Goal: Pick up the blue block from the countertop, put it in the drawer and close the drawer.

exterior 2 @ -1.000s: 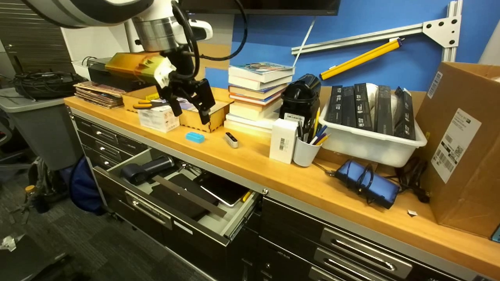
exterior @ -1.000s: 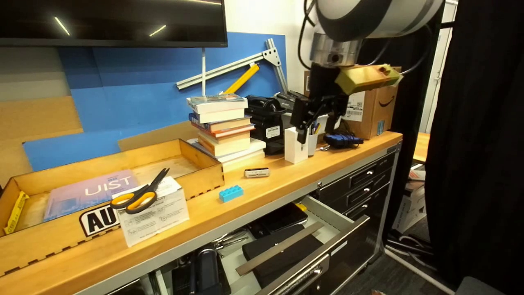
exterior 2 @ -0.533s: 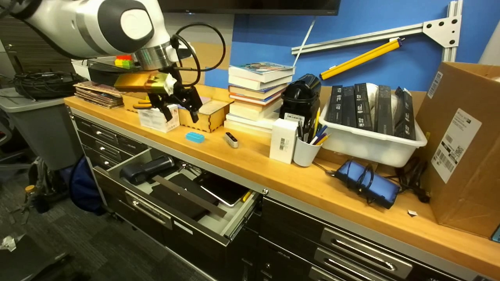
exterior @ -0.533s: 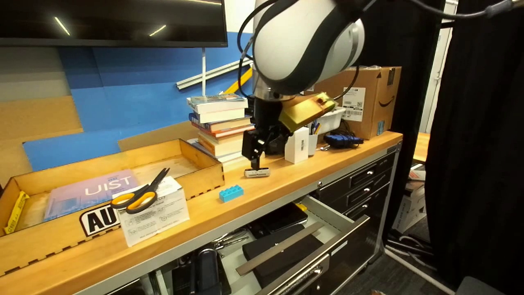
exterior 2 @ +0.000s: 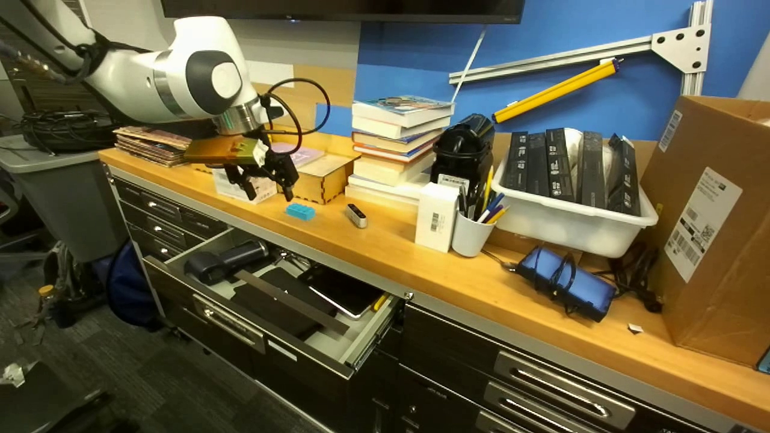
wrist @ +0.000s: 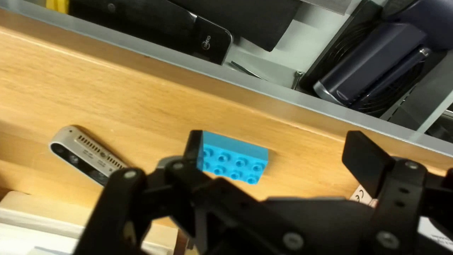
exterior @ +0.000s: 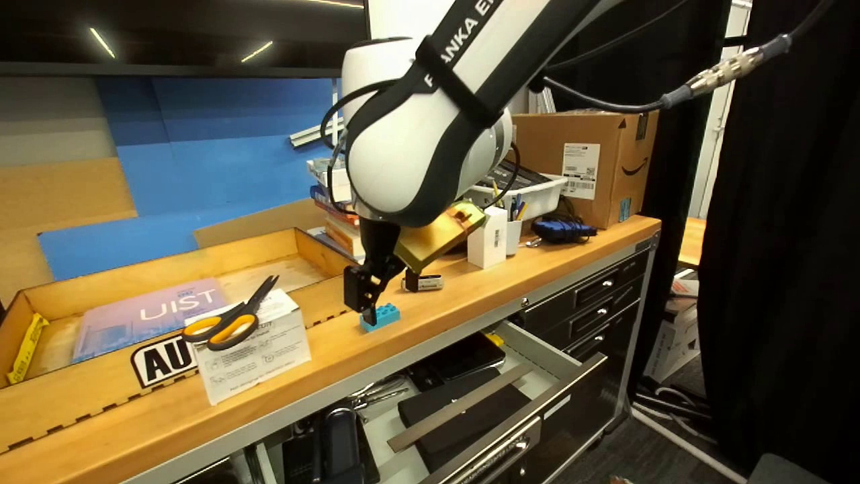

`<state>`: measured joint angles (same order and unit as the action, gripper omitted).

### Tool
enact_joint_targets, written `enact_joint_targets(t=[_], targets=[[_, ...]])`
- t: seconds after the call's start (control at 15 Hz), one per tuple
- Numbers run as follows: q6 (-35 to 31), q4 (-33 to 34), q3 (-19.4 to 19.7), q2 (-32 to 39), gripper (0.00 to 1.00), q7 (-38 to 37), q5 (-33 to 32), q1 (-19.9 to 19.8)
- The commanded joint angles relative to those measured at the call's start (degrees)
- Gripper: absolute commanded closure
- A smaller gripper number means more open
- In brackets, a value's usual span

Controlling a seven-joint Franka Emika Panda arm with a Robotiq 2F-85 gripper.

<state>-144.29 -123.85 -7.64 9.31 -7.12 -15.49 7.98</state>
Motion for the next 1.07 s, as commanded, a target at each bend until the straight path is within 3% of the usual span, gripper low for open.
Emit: enact_joint_targets(t=[0.0,0.2,0.33,0.67,1.0], targets=[[-2.01,4.92,1.62,5.32,0.00,-5.30,-7.30,3.40],[-4.23,8.79,4.61,9.07,0.00,-12.94,-14.56,6.14],[-4.33,11.65,6.31,11.61,0.00,-15.56,-15.77,7.14],[-2.70,16.87,9.35,16.53,0.00,-15.28,-13.64,7.40],[1.56,17.27,10.13,17.46,0.00,-13.42,-10.52,6.82]])
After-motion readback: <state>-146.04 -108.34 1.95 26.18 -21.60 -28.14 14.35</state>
